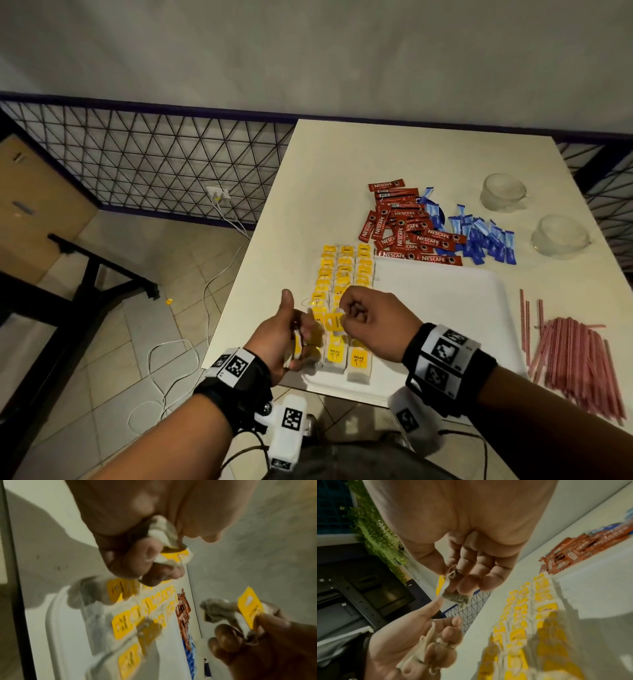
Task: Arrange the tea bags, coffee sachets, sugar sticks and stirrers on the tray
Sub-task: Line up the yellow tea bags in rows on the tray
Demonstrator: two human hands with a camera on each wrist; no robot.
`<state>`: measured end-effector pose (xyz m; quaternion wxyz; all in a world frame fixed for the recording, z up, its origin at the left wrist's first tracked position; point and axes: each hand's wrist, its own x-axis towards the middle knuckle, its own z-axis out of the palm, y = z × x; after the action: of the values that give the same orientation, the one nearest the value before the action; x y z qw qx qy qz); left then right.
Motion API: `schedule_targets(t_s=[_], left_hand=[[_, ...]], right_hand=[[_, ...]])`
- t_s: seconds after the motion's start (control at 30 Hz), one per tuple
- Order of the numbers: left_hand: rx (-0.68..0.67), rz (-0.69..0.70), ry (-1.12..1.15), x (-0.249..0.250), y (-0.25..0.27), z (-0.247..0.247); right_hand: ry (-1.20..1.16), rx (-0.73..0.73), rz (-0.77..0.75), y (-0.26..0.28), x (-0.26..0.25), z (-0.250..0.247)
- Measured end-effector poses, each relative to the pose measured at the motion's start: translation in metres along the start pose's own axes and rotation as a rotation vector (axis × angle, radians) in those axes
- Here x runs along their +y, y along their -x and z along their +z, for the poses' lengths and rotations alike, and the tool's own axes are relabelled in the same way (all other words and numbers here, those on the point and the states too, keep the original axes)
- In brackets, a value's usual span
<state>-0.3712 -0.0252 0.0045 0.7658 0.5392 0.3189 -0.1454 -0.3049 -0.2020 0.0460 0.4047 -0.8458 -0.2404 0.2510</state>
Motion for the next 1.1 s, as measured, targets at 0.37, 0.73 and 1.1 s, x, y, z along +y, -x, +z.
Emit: schedule_targets(t_s=[0.37, 0.73, 1.1], left_hand=[[-0.11, 0.541, -0.784, 0.006, -0.003, -0.003], [-0.063, 0.454, -0.859, -0.015, -0.003, -0.012], [0.054, 0.324, -0.816, -0.029, -0.002, -0.046]], right_hand=[[0.299, -0.086, -0.242, -0.013, -0.015, -0.006], [0.236, -0.08, -0.1, -0.01, 0.005, 0.011], [0.322, -0.275, 0.091, -0.002, 0.028, 0.036]])
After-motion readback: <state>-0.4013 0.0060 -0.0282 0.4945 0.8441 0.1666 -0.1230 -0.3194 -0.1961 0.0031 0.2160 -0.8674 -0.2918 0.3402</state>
